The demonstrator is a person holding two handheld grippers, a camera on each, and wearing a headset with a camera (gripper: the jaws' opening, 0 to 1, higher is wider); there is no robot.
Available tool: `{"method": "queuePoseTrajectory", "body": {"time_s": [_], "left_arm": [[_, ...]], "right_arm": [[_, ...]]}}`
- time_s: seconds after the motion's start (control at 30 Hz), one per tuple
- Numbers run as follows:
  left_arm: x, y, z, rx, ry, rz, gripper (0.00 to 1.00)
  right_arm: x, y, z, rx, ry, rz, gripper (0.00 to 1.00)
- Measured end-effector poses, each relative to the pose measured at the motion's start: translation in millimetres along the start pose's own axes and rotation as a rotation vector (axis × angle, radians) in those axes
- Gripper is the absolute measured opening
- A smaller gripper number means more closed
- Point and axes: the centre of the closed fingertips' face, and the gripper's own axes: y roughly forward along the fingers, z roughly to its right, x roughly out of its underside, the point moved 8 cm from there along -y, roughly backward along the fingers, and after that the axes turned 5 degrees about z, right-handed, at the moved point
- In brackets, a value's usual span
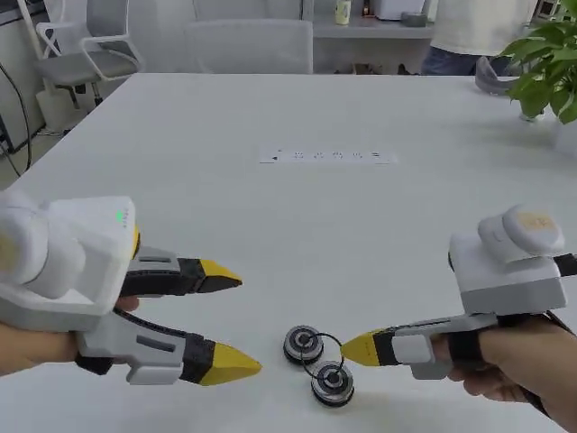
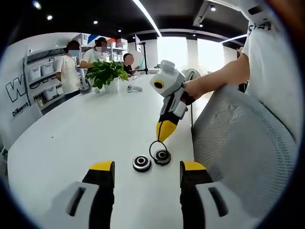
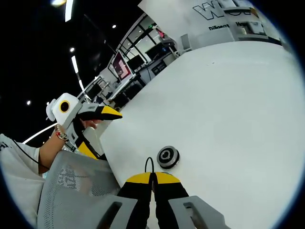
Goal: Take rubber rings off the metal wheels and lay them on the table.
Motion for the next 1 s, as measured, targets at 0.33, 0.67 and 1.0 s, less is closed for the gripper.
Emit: {"method": "queuePoseTrajectory", "body": {"time_s": [0.33,0.67,1.0], "left_arm": [[0.1,-33.9,3.0,-0.071,-0.017,0.007,0.58],[11.0,-55.9,8.7,-0.164,-0.054,0.005,0.66],[23.5,-65.8,18.9,-0.217,-0.109,0.015,0.68]], "right_arm": [[-6.2,-9.1,6.7,0.040,0.018,0.060,0.00],[-9.7,-13.6,5.2,0.047,0.028,0.096,0.00],[-12.5,-17.1,5.9,0.048,0.038,0.124,0.00]]}}
